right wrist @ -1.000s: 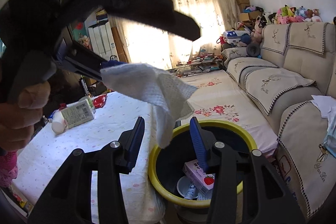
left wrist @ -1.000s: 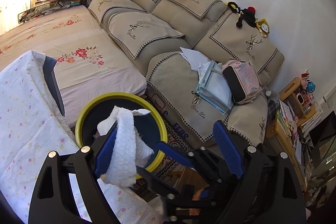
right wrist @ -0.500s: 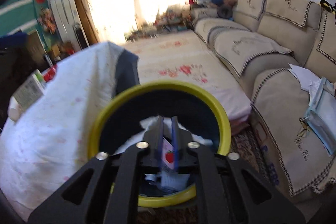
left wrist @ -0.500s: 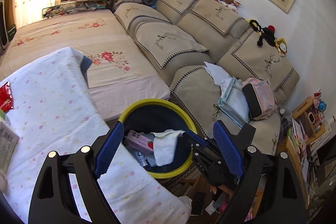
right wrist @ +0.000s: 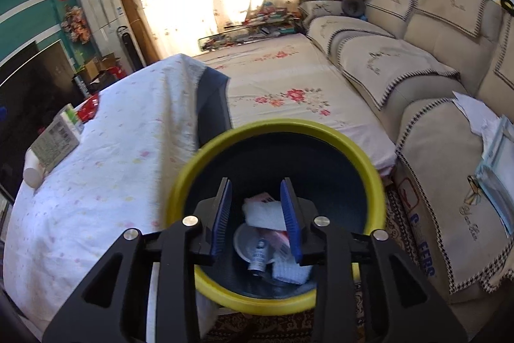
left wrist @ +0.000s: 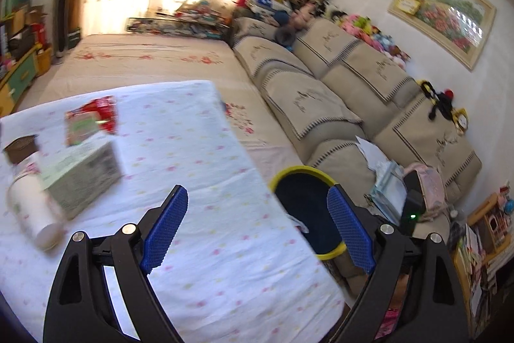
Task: Collect trash
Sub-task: 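Move the right gripper to the white paper cup and grasp it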
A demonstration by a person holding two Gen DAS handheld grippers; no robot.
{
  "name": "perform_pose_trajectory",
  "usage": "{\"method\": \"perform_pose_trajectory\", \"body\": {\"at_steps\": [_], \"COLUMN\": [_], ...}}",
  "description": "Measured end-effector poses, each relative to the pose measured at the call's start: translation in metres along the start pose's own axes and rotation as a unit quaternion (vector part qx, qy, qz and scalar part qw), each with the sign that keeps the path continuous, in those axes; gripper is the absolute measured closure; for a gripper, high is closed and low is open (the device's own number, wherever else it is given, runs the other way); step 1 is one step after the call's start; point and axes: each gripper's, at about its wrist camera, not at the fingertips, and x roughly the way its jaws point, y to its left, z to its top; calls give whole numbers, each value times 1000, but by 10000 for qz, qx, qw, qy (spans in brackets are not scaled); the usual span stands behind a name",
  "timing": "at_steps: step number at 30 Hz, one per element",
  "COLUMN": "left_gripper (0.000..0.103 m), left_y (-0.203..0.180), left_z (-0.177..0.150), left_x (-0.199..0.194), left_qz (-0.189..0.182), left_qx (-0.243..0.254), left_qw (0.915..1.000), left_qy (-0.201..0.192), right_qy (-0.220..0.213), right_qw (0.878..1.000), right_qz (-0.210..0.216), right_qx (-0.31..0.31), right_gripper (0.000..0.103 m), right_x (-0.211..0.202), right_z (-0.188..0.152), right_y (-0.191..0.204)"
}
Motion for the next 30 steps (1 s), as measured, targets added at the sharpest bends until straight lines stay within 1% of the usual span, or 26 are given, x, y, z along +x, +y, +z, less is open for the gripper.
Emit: {"method": "perform_pose_trajectory", "body": {"at_steps": [2, 4, 5, 8, 9, 11, 12, 15, 17, 19, 21, 24, 26, 28, 30], "left_gripper": [12, 12, 11, 8, 5, 5, 5, 5, 5, 5, 5, 5, 5, 5, 5], "left_y": [27, 52, 61, 100, 114, 147, 162, 203, 226, 240, 253, 263, 264, 264, 267], "left_z": [-12, -23, -26, -41, -48, -59, -63, -81, -96, -115, -130, -148, -154, -161, -166], "left_x": [-24, -47, -56, -85, -93, -107, -111, -120, -124, -124, -121, -121, -119, -118, -115], "left_qz": [289, 632, 754, 1208, 1363, 1742, 1863, 2270, 2423, 2619, 2760, 2874, 2997, 3032, 2983], "left_qx": [-156, -307, -354, -570, -661, -967, -1070, -1346, -1486, -1556, -1579, -1523, -1425, -1359, -1348], "left_qw": [9992, 9966, 9952, 9876, 9841, 9740, 9700, 9567, 9507, 9448, 9417, 9409, 9398, 9403, 9426], "left_qy": [-215, -439, -516, -829, -922, -1083, -1133, -1225, -1241, -1203, -1103, -943, -816, -732, -658], "right_qy": [-32, -49, -63, -96, -115, -145, -139, -106, -41, 63, 152, 288, 387, 456, 492], "right_qw": [9997, 9983, 9971, 9908, 9873, 9811, 9770, 9622, 9507, 9396, 9295, 9202, 9149, 9123, 9112], "right_qz": [193, 436, 551, 996, 1178, 1420, 1555, 1998, 2243, 2431, 2570, 2667, 2762, 2782, 2765], "right_qx": [-176, -383, -512, -913, -1058, -1310, -1449, -1850, -2139, -2407, -2640, -2850, -2918, -2971, -3014], "right_gripper": [70, 64, 64, 64, 63, 61, 61, 59, 58, 57, 57, 57, 57, 57, 55], "right_x": [-1, -2, -3, -4, -4, -3, -3, 1, 5, 10, 16, 20, 27, 35, 42], "right_z": [6, 11, 13, 18, 19, 20, 20, 18, 12, 5, -1, -8, -7, -3, 0], "right_y": [23, 50, 66, 118, 138, 171, 188, 238, 271, 303, 330, 358, 377, 391, 404]}}
